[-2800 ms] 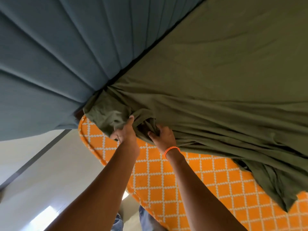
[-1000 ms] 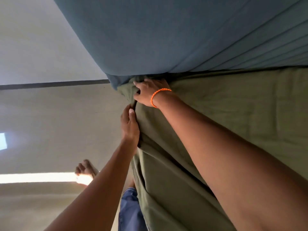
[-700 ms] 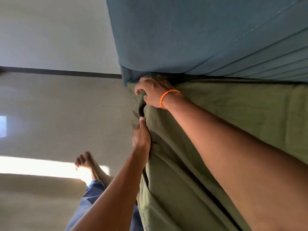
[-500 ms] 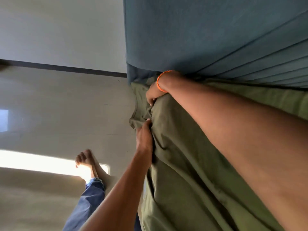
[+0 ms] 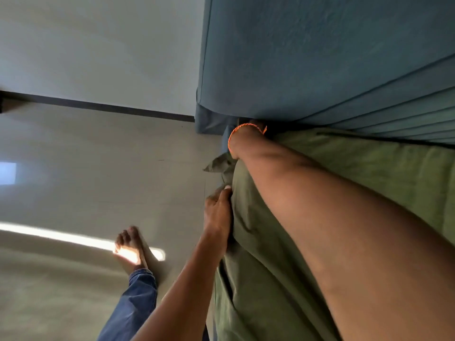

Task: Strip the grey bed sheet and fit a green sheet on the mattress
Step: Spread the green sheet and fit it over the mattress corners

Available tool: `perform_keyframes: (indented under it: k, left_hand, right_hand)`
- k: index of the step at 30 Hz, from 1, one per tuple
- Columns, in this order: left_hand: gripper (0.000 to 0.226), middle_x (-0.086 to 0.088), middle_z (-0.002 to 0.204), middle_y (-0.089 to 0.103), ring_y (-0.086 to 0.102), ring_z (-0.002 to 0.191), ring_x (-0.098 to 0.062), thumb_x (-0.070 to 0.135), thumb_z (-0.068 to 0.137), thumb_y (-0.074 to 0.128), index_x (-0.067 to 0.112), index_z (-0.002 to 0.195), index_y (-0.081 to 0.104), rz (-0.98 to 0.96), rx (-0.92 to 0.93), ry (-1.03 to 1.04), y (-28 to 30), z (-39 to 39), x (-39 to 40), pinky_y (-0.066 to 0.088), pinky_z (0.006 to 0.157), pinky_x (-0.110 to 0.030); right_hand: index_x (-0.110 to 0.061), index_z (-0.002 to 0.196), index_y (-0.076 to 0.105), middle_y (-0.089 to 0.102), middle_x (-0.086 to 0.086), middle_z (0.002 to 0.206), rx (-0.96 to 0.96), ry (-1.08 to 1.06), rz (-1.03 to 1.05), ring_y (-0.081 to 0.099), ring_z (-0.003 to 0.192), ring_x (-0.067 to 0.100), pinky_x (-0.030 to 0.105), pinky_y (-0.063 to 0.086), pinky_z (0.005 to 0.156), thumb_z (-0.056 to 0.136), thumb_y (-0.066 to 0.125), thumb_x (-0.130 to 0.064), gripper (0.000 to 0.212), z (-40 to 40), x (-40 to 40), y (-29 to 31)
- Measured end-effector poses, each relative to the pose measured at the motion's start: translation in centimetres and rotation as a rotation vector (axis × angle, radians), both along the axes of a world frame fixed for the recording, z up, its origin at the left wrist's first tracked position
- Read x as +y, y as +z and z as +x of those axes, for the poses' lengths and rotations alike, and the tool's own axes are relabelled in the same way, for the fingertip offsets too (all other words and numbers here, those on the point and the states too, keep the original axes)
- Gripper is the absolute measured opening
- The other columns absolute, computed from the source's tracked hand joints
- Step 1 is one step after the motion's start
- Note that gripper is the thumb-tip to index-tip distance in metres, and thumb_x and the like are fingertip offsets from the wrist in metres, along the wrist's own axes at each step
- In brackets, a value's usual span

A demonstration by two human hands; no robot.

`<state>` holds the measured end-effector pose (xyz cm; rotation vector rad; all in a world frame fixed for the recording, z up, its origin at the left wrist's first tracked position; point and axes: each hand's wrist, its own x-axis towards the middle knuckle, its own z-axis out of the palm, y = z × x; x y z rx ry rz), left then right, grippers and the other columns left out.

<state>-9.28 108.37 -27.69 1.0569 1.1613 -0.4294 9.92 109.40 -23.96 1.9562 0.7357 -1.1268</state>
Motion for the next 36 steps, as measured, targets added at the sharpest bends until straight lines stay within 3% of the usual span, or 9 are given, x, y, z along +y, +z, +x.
perform_keyframes:
  k: [3,9,12,18,23,26,28,32,36]
  left_hand:
    - [0.020,-0.001,0.107,0.068,0.065,0.106,-0.024,0.034,0.104,0.059,0.018,0.115,0.064,0.055,0.074,0.039,-1.9,-0.1,0.4,0.053,0.102,-0.043]
    - [0.032,-0.005,0.129,0.064,0.061,0.120,-0.024,0.043,0.104,0.051,0.016,0.115,0.064,0.203,-0.005,-0.153,-2.8,-0.7,0.1,0.047,0.112,-0.045]
    - [0.039,0.000,0.127,0.067,0.061,0.120,-0.017,0.046,0.105,0.046,0.024,0.129,0.067,0.240,-0.163,-0.067,-1.7,-0.5,-0.4,0.049,0.106,-0.038]
    - [0.039,0.004,0.119,0.055,0.054,0.110,-0.016,0.061,0.107,0.034,0.028,0.119,0.052,0.439,-0.169,-0.182,-0.2,0.2,-2.4,0.043,0.098,-0.036]
    - [0.026,-0.003,0.103,0.063,0.055,0.092,-0.018,0.031,0.111,0.041,0.013,0.107,0.058,0.604,-0.237,-0.135,-0.7,-0.1,-2.2,0.044,0.082,-0.037]
    - [0.022,0.005,0.088,0.067,0.060,0.079,-0.008,0.025,0.109,0.045,0.018,0.099,0.064,0.548,-0.249,-0.166,-0.6,-1.7,-1.0,0.045,0.070,-0.033]
    - [0.026,0.005,0.086,0.065,0.059,0.076,-0.009,0.033,0.111,0.043,0.020,0.099,0.062,0.550,-0.248,-0.260,-0.1,-3.1,-0.6,0.044,0.068,-0.032]
    - [0.039,0.007,0.091,0.058,0.054,0.079,-0.006,0.056,0.110,0.032,0.023,0.099,0.051,0.665,-0.171,-0.453,2.1,-6.0,-1.6,0.038,0.062,-0.031]
    - [0.040,0.009,0.087,0.054,0.052,0.076,-0.008,0.063,0.106,0.034,0.025,0.096,0.043,0.725,-0.149,-0.571,3.3,-9.7,-3.3,0.034,0.060,-0.029]
  right_hand:
    - [-0.021,0.138,0.061,0.061,0.007,0.141,-0.093,0.098,0.218,0.056,0.132,0.033,0.046,0.047,0.106,0.099,0.053,-0.024,0.040,-1.1,0.2,-1.8]
    - [-0.020,0.108,0.073,0.072,0.005,0.119,-0.364,-0.269,0.966,0.065,0.115,0.028,0.044,0.042,0.107,0.097,0.050,-0.019,0.025,-4.6,-5.5,-1.1]
    - [-0.006,0.123,0.070,0.063,0.008,0.139,-0.606,-0.499,1.455,0.057,0.131,0.025,0.036,0.041,0.115,0.100,0.053,-0.008,0.029,-8.4,-12.1,-0.8]
    - [-0.017,0.162,0.029,0.024,0.006,0.170,-1.208,-1.086,0.741,0.022,0.157,0.031,0.060,0.027,0.120,0.107,0.033,-0.046,0.062,-14.0,-21.3,-3.0]
    - [-0.026,0.165,0.020,0.006,-0.003,0.174,-0.573,-0.412,1.014,0.001,0.160,0.024,0.055,0.013,0.127,0.110,0.036,-0.036,0.058,-17.3,-12.4,-1.6]
    - [-0.018,0.147,0.055,0.034,-0.005,0.167,-0.353,-0.547,1.364,0.021,0.157,0.014,0.044,0.024,0.125,0.104,0.049,-0.008,0.045,-19.0,-11.5,0.0]
    - [-0.012,0.142,0.059,0.047,-0.002,0.158,-0.516,-0.773,1.427,0.043,0.145,0.014,0.038,0.040,0.115,0.102,0.049,-0.003,0.041,-20.5,-12.1,0.9]
    - [-0.021,0.128,0.061,0.061,0.001,0.124,-0.978,-0.941,1.089,0.057,0.105,0.024,0.043,0.042,0.086,0.101,0.061,-0.027,0.027,-26.7,-12.6,2.7]
    - [-0.024,0.121,0.059,0.058,0.001,0.112,-0.798,-0.835,0.746,0.055,0.094,0.026,0.048,0.045,0.083,0.089,0.060,-0.047,0.039,-34.4,-12.9,2.4]
